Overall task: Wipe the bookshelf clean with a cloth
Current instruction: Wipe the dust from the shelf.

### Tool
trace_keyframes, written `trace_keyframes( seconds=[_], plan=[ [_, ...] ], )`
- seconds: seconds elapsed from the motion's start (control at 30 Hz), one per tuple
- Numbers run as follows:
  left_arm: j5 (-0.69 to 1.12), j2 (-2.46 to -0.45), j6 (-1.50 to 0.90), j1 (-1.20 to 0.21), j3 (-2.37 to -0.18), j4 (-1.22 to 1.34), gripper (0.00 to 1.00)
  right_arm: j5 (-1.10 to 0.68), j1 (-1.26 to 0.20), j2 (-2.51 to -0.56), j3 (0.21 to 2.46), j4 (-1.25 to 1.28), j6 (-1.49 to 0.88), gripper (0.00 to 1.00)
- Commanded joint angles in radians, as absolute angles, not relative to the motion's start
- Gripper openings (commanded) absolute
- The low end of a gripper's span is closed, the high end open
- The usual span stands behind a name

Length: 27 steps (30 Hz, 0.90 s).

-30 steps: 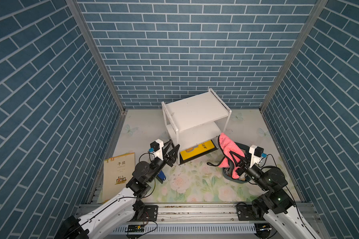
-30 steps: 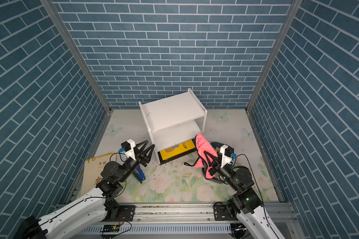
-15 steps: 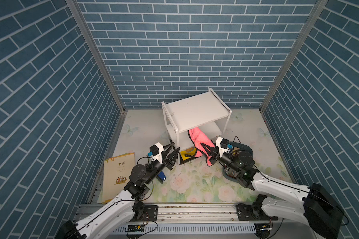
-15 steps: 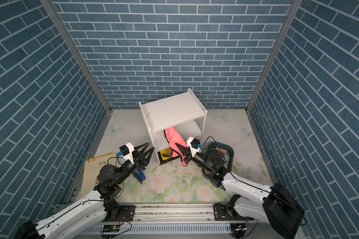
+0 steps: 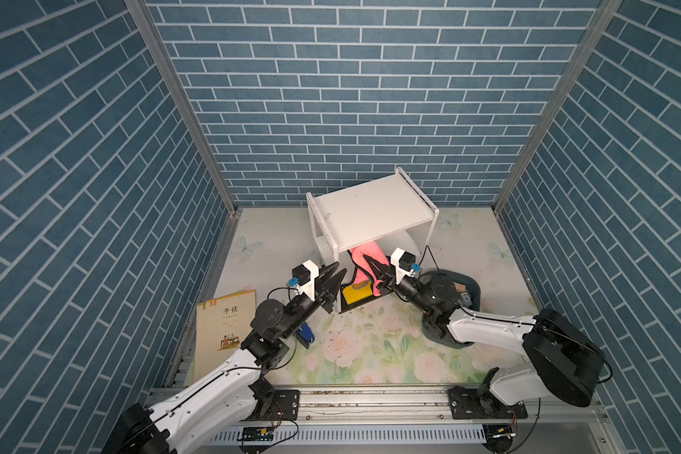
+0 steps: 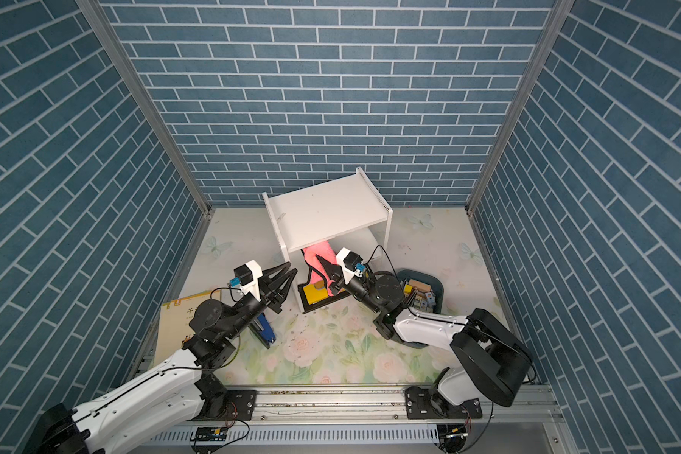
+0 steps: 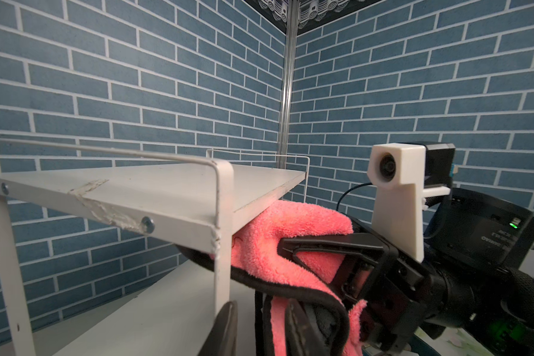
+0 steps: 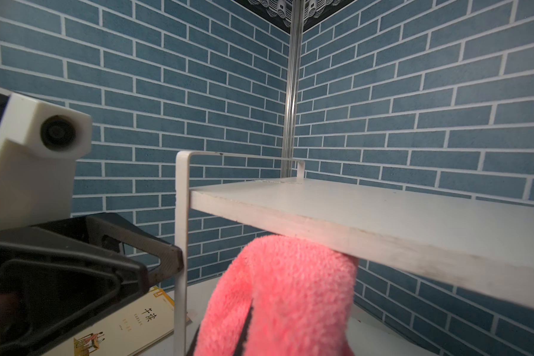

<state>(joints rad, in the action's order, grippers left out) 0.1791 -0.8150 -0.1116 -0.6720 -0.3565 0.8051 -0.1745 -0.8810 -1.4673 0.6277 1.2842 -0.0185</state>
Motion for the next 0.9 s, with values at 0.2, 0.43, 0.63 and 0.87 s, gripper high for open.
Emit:
trace_keyframes(
  seconds=[0.2, 0.43, 0.63, 0.87],
  plan=[
    [0.011, -0.758, -0.094, -0.662, -0.345, 0.747, 0.41, -0.116, -0.888, -1.585, 0.722, 1.352, -0.06, 0.0],
    [-0.058, -0.658, -0.095, -0.661, -0.284, 0.707, 0.42, -0.149, -0.887, -1.618, 0.733, 1.343, -0.094, 0.0],
    [-0.051, -0.723, -0.097, -0.65, -0.298, 0.745, 0.43, -0.18, -0.888, -1.625, 0.742, 1.374, -0.141, 0.0],
    [0.036, -0.826, -0.095, -0.647, -0.343, 0.835, 0.38, -0.172, -0.888, -1.698, 0.847, 1.338, -0.221, 0.0]
  ],
)
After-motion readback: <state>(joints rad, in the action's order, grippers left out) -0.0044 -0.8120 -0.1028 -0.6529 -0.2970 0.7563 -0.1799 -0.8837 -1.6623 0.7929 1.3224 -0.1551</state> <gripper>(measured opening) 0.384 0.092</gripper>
